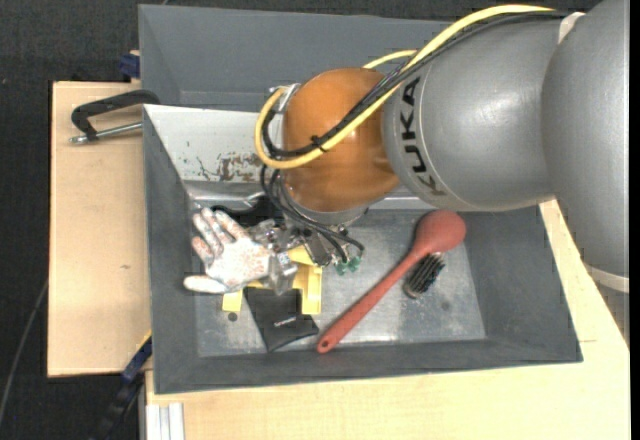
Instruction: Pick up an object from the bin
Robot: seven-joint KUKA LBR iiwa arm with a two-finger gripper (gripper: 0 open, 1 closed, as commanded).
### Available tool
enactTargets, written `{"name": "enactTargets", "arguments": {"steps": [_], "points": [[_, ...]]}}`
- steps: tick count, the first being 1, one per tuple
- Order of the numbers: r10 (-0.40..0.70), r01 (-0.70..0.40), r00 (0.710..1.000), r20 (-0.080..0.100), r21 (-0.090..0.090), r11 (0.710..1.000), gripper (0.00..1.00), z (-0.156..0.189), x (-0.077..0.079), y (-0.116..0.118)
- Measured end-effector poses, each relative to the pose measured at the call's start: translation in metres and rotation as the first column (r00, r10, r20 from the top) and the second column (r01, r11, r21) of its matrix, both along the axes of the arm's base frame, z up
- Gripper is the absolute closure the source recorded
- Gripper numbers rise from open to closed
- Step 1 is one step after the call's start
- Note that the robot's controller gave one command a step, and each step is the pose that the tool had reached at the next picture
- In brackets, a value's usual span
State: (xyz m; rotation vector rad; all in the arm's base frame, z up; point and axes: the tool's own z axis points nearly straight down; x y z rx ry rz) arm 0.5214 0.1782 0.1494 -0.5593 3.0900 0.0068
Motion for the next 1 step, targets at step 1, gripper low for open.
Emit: {"name": "enactTargets", "arguments": {"steps": [1], "points": [[0.066, -0.066, 0.998, -0.006, 0.001, 0.998, 1.0, 0.034, -0.0025, -0.0098]]}}
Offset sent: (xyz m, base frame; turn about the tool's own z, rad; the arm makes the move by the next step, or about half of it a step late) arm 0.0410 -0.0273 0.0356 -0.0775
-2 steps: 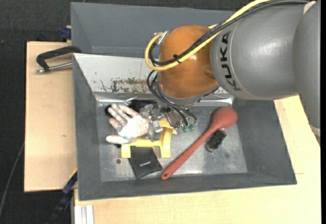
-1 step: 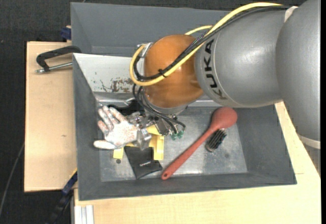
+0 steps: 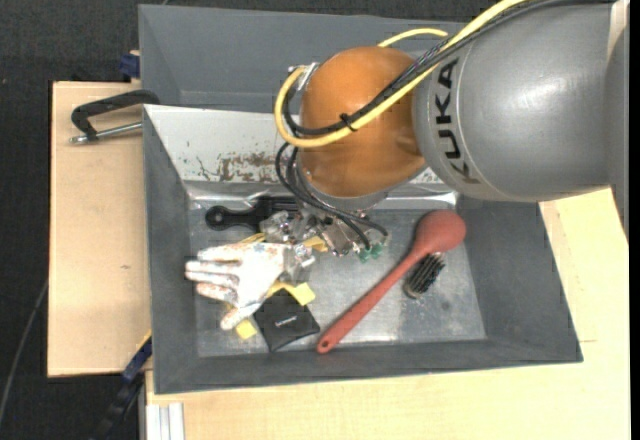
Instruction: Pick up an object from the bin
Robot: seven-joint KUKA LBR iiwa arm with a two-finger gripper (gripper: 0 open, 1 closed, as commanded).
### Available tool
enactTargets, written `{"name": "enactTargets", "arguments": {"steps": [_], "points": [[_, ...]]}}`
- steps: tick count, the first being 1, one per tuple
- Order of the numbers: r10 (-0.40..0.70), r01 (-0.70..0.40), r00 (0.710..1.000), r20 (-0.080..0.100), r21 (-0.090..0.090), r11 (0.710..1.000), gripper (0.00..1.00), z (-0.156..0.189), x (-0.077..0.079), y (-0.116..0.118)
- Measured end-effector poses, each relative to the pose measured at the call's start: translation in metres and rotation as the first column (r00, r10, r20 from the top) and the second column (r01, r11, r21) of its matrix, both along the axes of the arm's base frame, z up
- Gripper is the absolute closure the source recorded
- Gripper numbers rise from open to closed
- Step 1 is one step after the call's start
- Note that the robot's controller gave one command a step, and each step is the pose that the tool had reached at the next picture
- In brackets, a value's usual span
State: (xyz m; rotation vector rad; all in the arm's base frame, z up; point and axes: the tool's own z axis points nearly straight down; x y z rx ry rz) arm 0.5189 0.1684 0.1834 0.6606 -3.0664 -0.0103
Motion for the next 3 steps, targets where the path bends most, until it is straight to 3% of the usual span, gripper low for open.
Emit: {"name": "enactTargets", "arguments": {"steps": [1, 2, 3], "points": [[0.005, -0.005, 1.0, 0.017, 0.003, 1.0, 1.0, 0.016, 0.031, -0.012], [-0.047, 0.047, 0.999, 0.003, 0.002, 0.999, 1.0, 0.015, 0.041, -0.006], [-0.061, 0.061, 0.998, 0.013, 0.005, 0.998, 1.0, 0.022, 0.007, -0.054]]}}
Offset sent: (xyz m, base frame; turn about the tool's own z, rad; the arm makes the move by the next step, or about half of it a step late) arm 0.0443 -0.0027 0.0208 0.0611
